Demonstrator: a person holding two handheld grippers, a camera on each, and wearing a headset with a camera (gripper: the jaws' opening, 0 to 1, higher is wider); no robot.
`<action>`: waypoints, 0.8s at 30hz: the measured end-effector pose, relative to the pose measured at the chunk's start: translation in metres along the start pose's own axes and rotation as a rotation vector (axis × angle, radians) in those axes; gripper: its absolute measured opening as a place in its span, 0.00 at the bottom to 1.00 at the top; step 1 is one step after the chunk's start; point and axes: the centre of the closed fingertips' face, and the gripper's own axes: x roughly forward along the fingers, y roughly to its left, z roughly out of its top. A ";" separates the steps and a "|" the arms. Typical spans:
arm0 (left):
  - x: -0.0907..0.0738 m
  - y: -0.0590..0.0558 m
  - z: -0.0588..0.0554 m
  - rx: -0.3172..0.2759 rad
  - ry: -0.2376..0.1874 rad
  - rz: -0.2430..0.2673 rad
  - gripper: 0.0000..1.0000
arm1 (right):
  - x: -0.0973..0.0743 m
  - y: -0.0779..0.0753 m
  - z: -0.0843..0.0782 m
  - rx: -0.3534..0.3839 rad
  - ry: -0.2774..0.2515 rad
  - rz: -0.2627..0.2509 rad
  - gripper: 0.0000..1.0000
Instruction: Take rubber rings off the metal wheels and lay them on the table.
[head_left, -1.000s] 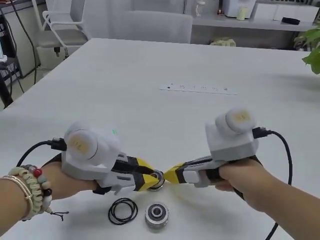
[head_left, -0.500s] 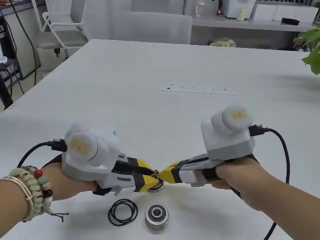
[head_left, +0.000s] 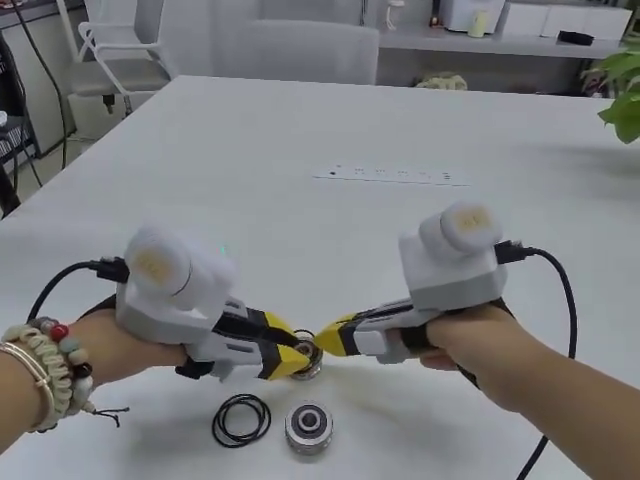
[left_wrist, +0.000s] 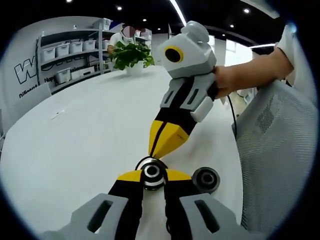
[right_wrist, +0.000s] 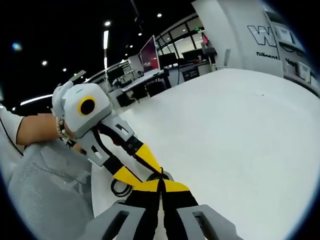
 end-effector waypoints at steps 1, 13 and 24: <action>-0.003 -0.001 0.000 0.013 0.010 -0.010 0.10 | 0.000 0.001 0.001 0.000 -0.002 0.003 0.00; -0.039 -0.008 0.029 0.095 0.003 -0.031 0.39 | -0.004 0.007 0.016 0.011 -0.052 0.024 0.00; -0.087 -0.013 0.046 0.138 -0.028 -0.001 0.60 | -0.001 0.026 0.026 -0.008 -0.065 0.071 0.00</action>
